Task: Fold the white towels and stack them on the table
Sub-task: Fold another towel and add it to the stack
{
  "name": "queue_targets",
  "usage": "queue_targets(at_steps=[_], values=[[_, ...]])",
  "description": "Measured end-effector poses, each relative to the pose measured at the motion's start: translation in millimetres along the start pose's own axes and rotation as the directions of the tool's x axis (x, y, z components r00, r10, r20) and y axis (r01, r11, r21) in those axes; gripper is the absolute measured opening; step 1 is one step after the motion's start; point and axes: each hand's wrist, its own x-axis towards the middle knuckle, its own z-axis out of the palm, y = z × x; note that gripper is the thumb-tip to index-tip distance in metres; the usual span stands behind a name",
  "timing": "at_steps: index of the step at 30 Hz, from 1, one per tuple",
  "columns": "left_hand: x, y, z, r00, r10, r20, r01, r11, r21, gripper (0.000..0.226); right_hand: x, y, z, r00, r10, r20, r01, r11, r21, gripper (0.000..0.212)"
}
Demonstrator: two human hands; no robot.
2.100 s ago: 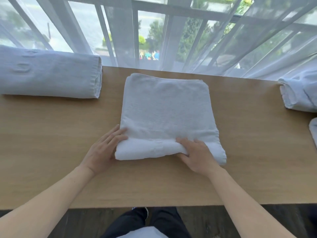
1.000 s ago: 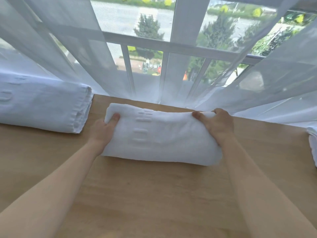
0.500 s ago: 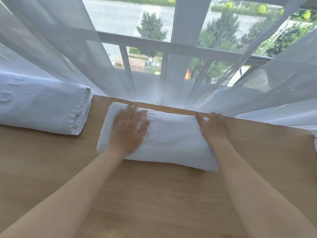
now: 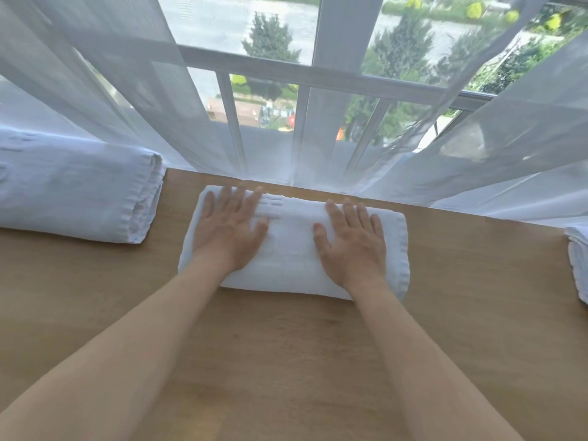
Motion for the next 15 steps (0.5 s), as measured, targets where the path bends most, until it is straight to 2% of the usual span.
queue_targets(at_steps=[2,5,7,10,12,15], values=[[6,-21,-3,0.987,-0.156,0.035,0.158,0.986,-0.047,0.07,-2,17,-1,0.998,0.059,0.02,-0.059,0.998,-0.02,0.064],[6,-41,-5,0.927,-0.351,0.128,0.374,0.885,-0.276,0.073,-5,39,-3,0.978,0.185,0.096,-0.195,0.975,0.102,0.062],[0,-44,-5,0.899,-0.419,0.129,0.435,0.815,-0.381,0.085,-6,45,-5,0.962,0.242,0.127,-0.265,0.938,0.221,0.059],[-8,-43,-8,0.837,-0.529,0.139,0.521,0.693,-0.499,0.098,-5,45,-4,0.946,0.288,0.148,-0.321,0.899,0.299,0.059],[-11,-42,-10,0.776,-0.591,0.221,0.61,0.613,-0.503,0.104,-2,47,-7,0.92,0.357,0.162,-0.392,0.829,0.398,0.068],[-10,-42,-14,0.722,-0.615,0.316,0.678,0.537,-0.502,0.107,-1,53,-7,0.857,0.478,0.194,-0.49,0.636,0.596,0.095]])
